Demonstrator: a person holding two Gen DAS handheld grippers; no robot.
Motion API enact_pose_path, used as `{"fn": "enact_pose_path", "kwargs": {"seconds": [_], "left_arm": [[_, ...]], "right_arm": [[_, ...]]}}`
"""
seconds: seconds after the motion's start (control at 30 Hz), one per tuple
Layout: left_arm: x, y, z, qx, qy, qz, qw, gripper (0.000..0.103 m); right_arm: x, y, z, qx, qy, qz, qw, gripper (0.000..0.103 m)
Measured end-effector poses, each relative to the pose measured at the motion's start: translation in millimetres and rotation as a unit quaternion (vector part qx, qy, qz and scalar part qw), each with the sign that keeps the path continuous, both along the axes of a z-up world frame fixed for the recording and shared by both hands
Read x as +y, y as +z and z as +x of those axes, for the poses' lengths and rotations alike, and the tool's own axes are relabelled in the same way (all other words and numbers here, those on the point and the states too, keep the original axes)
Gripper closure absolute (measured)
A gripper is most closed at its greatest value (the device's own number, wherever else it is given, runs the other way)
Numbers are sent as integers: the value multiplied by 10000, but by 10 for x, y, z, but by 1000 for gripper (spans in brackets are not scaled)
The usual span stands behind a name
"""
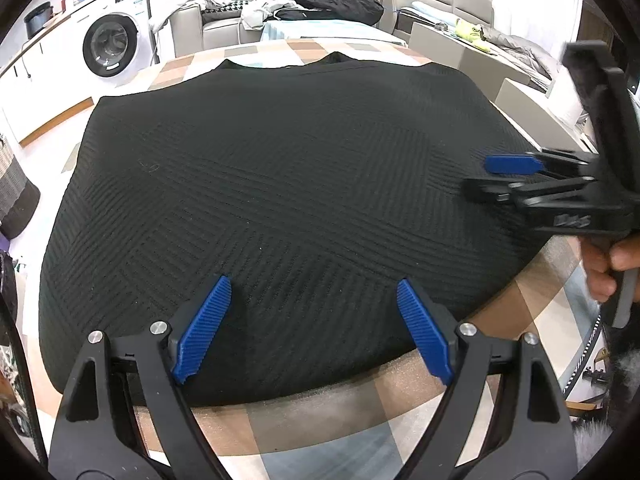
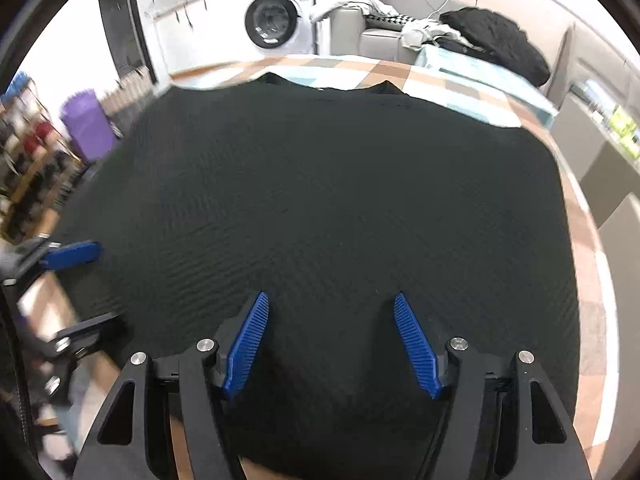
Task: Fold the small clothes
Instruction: 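Open both grippers and lay the unfolded sweater flat on the board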
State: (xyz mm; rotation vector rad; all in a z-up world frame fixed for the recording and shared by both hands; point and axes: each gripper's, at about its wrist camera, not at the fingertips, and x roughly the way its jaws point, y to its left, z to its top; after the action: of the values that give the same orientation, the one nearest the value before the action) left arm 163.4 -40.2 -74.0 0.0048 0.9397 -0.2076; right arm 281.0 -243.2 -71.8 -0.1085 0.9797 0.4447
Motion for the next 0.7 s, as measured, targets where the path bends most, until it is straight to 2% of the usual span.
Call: {"fn": "enact_pose_path", "kwargs": {"seconds": [0.1, 0.17, 0.23, 0.37, 0.43, 0.53, 0.7], "left_arm": [[7, 2, 13, 4, 27, -55, 10000, 19], [29, 9, 24, 23, 54, -146, 9999, 19], [70, 20, 23, 51, 126, -272, 9995, 19], [255, 72, -50, 79, 555, -525, 9970, 19], [430, 113, -138, 40, 870, -697, 9938, 19], [798, 157, -332, 3, 1479, -953, 9844, 19], [1407, 181, -707, 9, 2441, -1434, 9591, 19]], "right_arm": [[-371, 23, -69, 61, -354, 149, 9992, 36], [-577, -6, -162, 40, -561, -72, 9984, 36], [-701, -10, -264, -71, -536, 17, 9985, 36], [-757, 44, -374, -131, -618, 32, 9980, 36], [-773, 96, -378, -131, -729, 238, 9970, 36], [-794, 152, -429, -302, -642, 602, 9957, 35], [-817, 115, -421, -200, -725, 504, 9959, 35]]}}
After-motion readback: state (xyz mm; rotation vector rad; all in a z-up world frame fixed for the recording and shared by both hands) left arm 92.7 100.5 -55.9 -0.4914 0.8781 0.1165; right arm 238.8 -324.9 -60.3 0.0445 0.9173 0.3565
